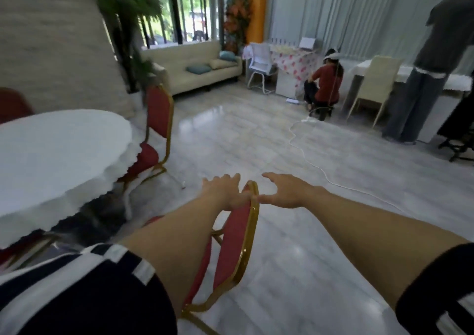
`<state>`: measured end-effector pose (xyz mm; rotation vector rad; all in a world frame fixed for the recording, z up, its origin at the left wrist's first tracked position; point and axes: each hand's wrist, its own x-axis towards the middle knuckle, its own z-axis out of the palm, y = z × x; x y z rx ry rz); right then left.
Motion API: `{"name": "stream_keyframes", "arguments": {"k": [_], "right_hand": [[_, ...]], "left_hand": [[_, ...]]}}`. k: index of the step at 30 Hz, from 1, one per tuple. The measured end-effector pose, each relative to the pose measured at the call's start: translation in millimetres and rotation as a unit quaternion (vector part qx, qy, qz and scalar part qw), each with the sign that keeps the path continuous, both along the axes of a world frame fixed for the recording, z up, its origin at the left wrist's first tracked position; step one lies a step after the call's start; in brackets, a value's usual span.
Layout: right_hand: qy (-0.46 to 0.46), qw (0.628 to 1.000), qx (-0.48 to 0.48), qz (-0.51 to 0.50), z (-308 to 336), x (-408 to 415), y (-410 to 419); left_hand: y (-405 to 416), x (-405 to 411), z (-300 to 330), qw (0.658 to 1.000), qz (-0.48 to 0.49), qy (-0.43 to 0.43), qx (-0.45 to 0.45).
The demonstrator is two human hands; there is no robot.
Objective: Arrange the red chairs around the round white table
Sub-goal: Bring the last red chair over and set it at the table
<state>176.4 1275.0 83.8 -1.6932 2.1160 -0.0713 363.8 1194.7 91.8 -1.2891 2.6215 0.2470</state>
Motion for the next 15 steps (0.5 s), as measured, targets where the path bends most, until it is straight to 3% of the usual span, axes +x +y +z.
{"name": "stream_keyframes", "arguments": {"k": [5, 15], "right_hand": [[-0.012, 0.995, 0.015, 0.101, -10, 5, -46], [0.016, 0.976, 0.069, 0.205, -23, -20, -107]], "left_hand": [[-19, 15, -16, 0.997, 0.074, -0.005, 0.004], [-56, 29, -29, 0.981, 0.187, 0.029, 0.037]]}}
